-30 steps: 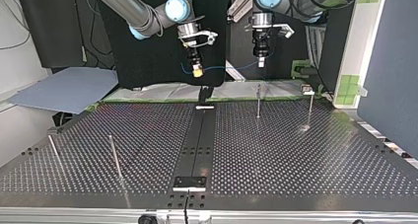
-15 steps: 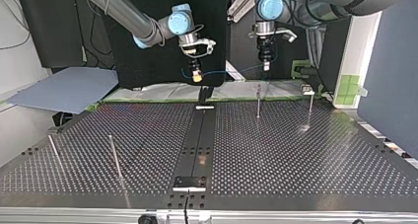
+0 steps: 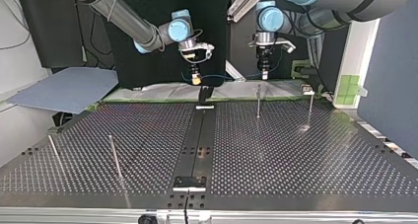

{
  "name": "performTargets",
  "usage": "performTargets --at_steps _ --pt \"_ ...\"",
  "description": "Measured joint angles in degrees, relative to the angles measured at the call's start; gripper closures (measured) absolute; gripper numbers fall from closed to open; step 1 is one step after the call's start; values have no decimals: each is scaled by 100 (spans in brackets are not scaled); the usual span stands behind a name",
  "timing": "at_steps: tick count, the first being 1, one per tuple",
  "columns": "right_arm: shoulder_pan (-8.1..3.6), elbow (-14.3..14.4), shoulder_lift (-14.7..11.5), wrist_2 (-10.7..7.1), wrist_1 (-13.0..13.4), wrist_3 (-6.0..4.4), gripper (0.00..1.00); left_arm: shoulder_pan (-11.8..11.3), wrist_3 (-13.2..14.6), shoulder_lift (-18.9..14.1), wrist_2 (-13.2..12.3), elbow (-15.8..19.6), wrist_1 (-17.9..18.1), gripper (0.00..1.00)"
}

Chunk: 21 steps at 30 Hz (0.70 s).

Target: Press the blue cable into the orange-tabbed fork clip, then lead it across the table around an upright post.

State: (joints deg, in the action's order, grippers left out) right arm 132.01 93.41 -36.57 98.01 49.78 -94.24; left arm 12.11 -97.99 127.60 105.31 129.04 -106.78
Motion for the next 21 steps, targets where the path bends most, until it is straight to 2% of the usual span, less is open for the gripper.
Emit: performTargets --at_steps 6,13,21 --pt "-25 -109 2 -6 -65 20 100 -11 42 290 -1 -208 34 100" --pt "-50 -122 10 -12 -46 64 100 -33 -31 651 8 -452 -155 100" --pt "-67 -123 18 -205 41 102 100 -142 -86 803 3 -536 -190 100"
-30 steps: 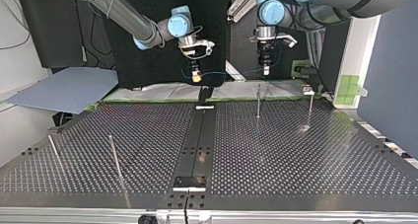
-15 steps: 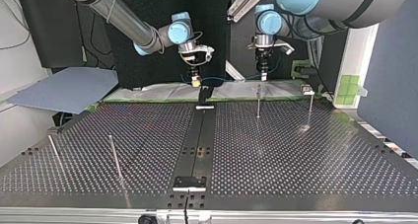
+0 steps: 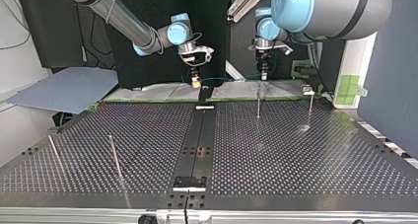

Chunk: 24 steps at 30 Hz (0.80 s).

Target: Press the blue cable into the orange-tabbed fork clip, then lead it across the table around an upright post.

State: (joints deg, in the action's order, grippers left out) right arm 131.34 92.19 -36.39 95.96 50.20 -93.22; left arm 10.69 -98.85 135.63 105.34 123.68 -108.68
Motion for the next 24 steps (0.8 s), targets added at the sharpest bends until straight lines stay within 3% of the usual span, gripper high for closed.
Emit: performTargets --at_steps 8,24 --pt "2 -37 9 -187 25 49 100 -137 -55 1 -7 -122 -9 100" --pt "-8 -115 21 -210 17 68 100 -327 -202 2 -100 -337 -40 100"
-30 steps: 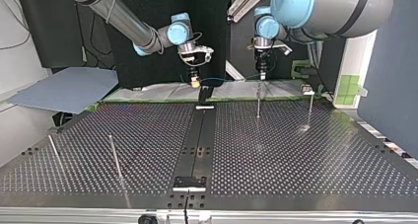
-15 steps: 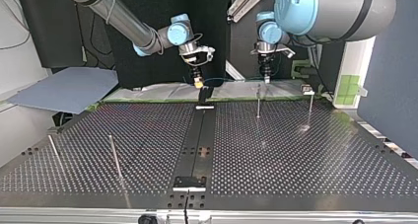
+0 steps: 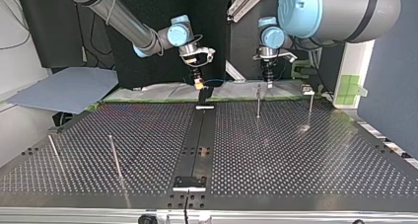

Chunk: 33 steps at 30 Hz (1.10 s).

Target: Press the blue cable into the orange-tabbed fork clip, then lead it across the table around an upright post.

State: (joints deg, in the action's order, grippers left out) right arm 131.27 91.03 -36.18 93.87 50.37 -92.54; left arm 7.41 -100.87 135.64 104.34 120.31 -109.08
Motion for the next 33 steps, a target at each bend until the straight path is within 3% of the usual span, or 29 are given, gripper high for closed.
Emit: performTargets --at_steps 10,23,33 --pt "-12 -25 9 -3 -12 21 100 -71 -17 3 -30 -112 -87 100" --pt "-131 -125 247 6 -46 14 100 -155 42 7 -161 -233 -380 100" --pt "-210 -204 289 3 -130 22 100 -200 17 11 -239 -291 -424 100"
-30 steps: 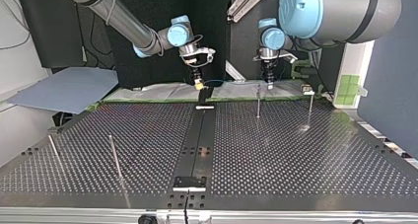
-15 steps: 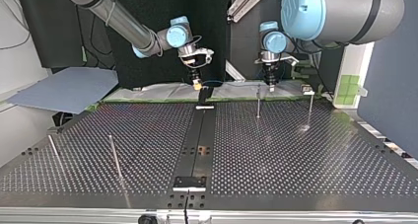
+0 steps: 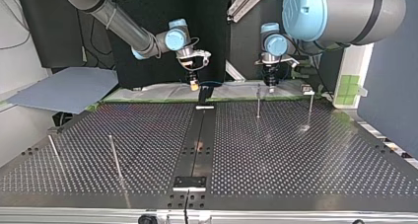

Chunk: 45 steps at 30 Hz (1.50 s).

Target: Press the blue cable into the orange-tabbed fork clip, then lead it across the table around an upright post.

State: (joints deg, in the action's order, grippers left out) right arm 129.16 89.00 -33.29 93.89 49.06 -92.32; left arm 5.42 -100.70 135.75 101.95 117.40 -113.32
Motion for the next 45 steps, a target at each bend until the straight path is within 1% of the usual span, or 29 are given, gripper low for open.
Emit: performTargets --at_steps 5,10,16,24,33,40,44,45 --pt "-43 -4 3 -2 -9 1 100 -40 -59 -2 -92 -87 -39 100" --pt "-81 -3 4 -2 -9 1 100 -74 -80 -2 -119 -139 -50 100" --pt "-121 -11 3 -1 -5 1 100 -137 -204 -2 -207 -193 -58 100" --pt "-201 -100 2 -4 -12 -1 100 -188 -288 -2 -295 -244 -65 100" --pt "-319 -299 2 -2 -255 -2 100 -250 -288 -2 -304 -368 -217 100" --pt "-371 -314 2 -4 -282 1 100 -319 -299 -2 -318 -486 -387 100" --pt "-377 -313 3 -7 -283 1 100 -333 -191 -2 -320 -506 -436 100" --pt "-377 -314 2 -7 -281 1 100 -334 -169 -2 -321 -507 -440 97"
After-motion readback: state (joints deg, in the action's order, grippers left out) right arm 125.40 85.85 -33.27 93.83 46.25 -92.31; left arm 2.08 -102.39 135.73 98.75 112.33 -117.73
